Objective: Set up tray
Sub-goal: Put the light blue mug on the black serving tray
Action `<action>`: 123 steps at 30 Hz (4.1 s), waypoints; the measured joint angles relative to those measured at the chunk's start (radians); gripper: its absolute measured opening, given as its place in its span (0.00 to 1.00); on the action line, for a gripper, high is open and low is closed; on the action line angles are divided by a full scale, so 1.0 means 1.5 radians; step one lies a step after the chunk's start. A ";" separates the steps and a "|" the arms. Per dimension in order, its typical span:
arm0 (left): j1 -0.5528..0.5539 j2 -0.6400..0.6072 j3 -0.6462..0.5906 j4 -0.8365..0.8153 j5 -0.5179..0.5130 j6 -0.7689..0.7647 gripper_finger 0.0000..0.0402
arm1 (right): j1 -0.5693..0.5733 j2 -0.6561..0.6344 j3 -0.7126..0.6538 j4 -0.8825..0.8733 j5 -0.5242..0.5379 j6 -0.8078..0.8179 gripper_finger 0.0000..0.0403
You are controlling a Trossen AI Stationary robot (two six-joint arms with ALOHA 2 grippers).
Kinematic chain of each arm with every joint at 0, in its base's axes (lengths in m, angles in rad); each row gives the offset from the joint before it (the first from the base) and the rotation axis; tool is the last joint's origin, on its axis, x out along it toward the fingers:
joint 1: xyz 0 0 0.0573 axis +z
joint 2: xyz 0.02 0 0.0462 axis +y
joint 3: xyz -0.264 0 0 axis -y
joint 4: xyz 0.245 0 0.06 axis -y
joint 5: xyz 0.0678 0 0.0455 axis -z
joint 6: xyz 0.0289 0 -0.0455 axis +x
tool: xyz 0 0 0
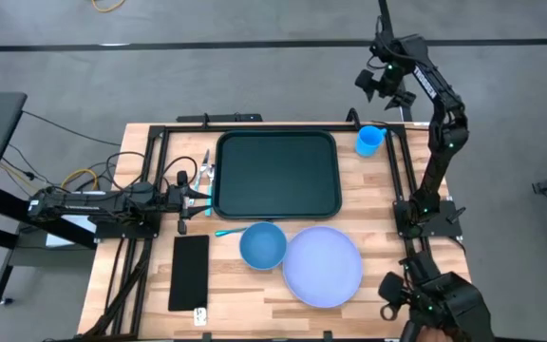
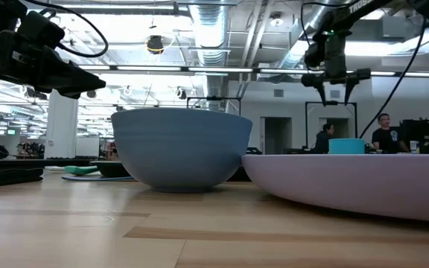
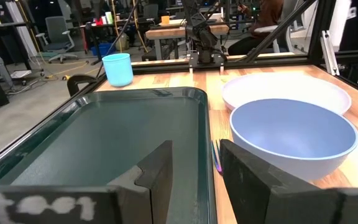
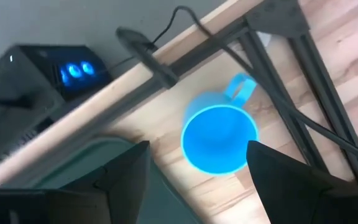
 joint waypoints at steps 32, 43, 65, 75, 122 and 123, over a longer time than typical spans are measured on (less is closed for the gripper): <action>0.000 0.000 0.000 0.000 0.000 0.000 0.30 | -0.057 0.001 -0.095 0.099 0.001 0.143 0.65; 0.000 0.000 0.000 0.000 0.000 0.000 0.30 | -0.038 0.001 -0.113 0.109 0.057 0.157 0.65; 0.000 0.000 0.000 0.000 0.000 0.000 0.30 | -0.011 0.001 -0.189 0.075 -0.053 0.188 0.65; 0.000 0.000 0.000 0.000 0.000 0.000 0.30 | -0.035 0.001 -0.201 0.062 -0.034 0.266 0.65; 0.000 0.000 0.000 0.000 0.000 0.000 0.30 | -0.072 0.001 -0.301 0.195 0.016 0.465 0.65; 0.000 0.000 0.000 0.000 0.000 0.000 0.30 | -0.072 0.001 -0.301 0.195 0.016 0.464 0.65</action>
